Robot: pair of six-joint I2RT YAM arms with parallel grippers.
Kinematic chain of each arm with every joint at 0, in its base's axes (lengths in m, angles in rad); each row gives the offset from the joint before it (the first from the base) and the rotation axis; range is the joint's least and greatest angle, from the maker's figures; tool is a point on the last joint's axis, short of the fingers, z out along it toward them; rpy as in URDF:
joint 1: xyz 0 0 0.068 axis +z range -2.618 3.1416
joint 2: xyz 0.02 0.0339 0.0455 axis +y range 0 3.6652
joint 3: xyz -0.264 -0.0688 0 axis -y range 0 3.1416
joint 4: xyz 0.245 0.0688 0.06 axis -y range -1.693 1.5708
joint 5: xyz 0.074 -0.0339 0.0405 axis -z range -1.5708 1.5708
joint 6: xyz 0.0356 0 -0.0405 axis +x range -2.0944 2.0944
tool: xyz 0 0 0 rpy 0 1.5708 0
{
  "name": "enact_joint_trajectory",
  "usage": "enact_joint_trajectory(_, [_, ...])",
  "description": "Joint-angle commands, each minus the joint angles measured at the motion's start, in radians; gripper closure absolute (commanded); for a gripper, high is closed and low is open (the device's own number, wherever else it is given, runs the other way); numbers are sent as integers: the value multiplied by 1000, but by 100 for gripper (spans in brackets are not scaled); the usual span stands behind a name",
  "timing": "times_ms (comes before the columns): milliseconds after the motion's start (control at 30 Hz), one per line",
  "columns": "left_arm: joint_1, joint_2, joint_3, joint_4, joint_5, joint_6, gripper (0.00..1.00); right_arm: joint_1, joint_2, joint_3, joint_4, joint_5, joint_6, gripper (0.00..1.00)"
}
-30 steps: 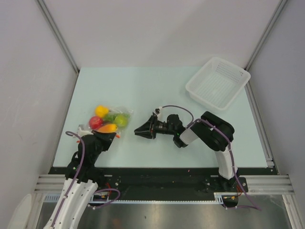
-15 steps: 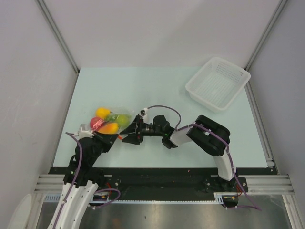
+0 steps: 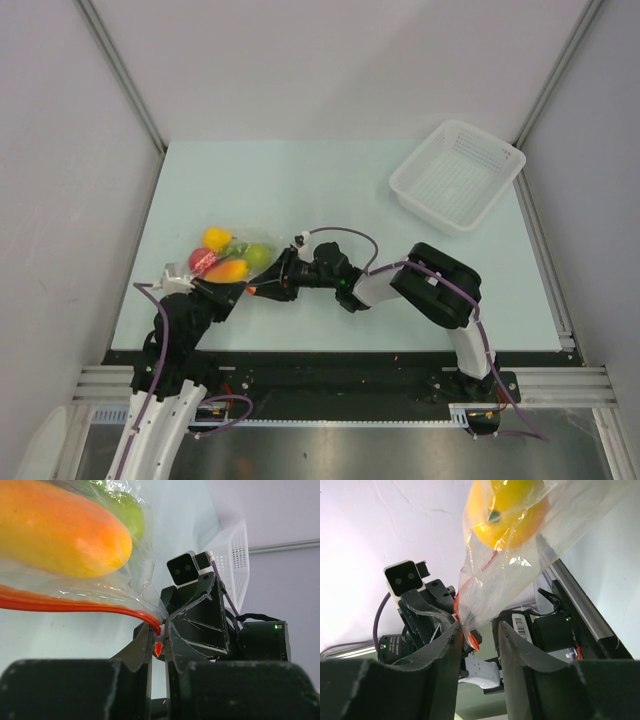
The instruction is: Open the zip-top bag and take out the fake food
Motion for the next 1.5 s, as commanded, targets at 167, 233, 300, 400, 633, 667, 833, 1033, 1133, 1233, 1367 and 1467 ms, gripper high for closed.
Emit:
enact_joint_trajectory(167, [5, -46, 10, -11, 38, -17, 100, 22, 35, 99, -20, 57, 39, 59])
enact_joint_trajectory(233, [5, -52, 6, -11, 39, -17, 100, 22, 38, 107, -36, 70, 39, 59])
enact_joint_trajectory(300, [5, -54, 4, -14, 39, -15, 100, 19, 43, 113, -38, 79, 48, 60])
enact_joint_trajectory(400, [5, -57, 3, -17, 38, -13, 100, 14, 41, 121, -47, 93, 56, 69])
enact_joint_trajectory(633, [5, -55, 4, -49, 5, -15, 100, 14, 3, 86, -70, 117, 56, 100])
enact_joint_trajectory(667, [5, -54, 6, -58, -19, -26, 100, 17, -14, 70, -60, 134, 62, 100])
enact_joint_trajectory(833, [5, -54, 10, -95, -116, -46, 100, 10, -45, -16, 11, 157, 97, 100])
enact_joint_trajectory(1033, [5, -77, 6, -127, -203, -73, 100, -15, -40, -121, 158, 139, 151, 100])
enact_joint_trajectory(1133, [5, -83, 14, -161, -226, -81, 100, -50, -54, -157, 204, 110, 132, 100])
enact_joint_trajectory(1233, [5, -89, 32, -201, -254, -73, 100, -104, -80, -201, 207, 67, 97, 100])
enact_joint_trajectory(1367, [5, -92, 29, -206, -234, -69, 100, -179, -62, -243, 272, -19, 79, 100])
enact_joint_trajectory(1467, [5, -129, 35, -206, -237, -67, 100, -227, -30, -263, 350, -102, 94, 100])
